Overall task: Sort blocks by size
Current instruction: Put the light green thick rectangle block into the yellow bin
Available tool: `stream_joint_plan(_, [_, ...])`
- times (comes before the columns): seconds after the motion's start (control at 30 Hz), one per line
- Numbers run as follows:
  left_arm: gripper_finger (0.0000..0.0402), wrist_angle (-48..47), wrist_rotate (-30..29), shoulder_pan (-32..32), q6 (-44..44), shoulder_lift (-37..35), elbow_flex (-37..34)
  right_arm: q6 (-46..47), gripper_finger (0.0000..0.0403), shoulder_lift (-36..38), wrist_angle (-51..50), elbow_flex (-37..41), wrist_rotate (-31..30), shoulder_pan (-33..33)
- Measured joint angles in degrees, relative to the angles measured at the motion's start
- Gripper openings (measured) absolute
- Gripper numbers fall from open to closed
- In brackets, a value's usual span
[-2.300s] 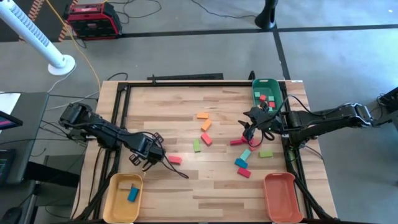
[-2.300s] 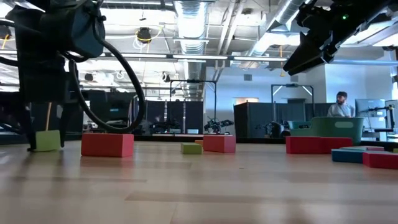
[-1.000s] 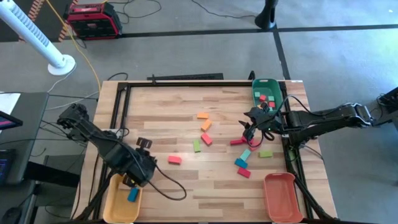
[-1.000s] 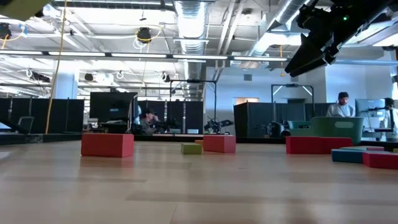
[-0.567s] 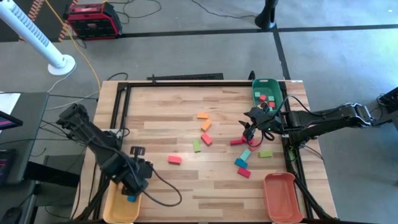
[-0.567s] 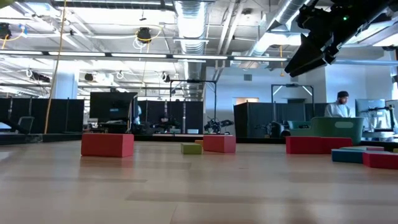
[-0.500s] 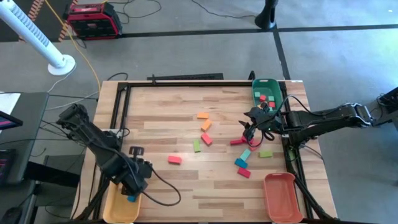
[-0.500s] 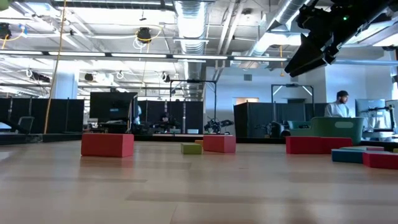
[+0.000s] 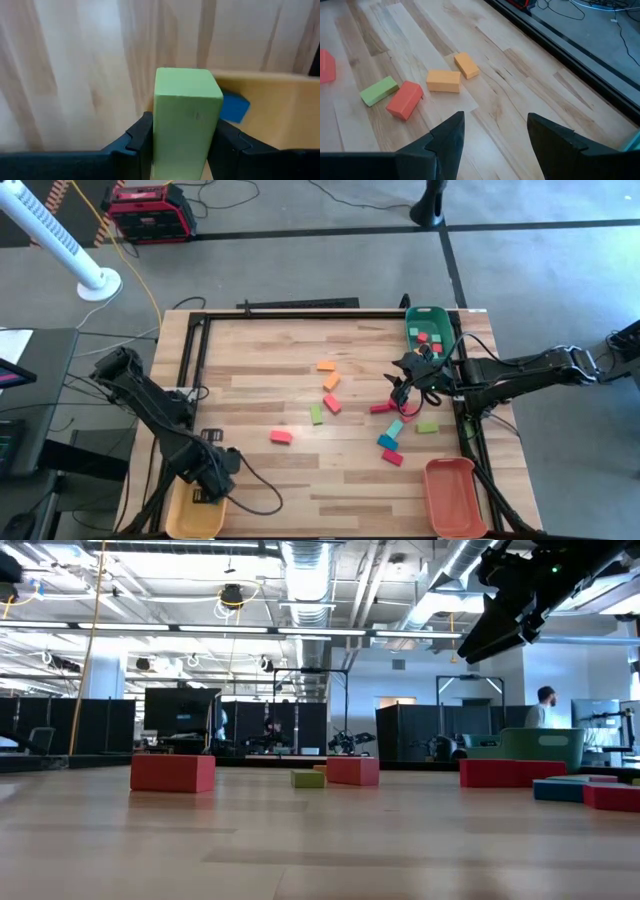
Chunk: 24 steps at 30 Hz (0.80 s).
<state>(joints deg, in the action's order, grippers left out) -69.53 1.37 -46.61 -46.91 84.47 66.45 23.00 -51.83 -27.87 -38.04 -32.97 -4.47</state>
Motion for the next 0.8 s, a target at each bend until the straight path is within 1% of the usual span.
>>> stream_joint_plan(0.27, [0.0128,1.99,0.68,-6.39,-9.21,-0.02,-0.41,-0.11,0.0245,0.0,0.02,0.0,0.0,0.0])
stream_joint_plan(0.43, [0.0128,3.1,-0.01,-9.04,-13.88,-0.02,-0.41,-0.09,0.0245,0.0,0.02,0.0,0.0,0.0])
stream_joint_plan(0.8, [0.0128,3.18,-0.55,-10.87,-18.54,-0.02,-0.7,-0.07,0.0245,0.0,0.02,0.0,0.0,0.0])
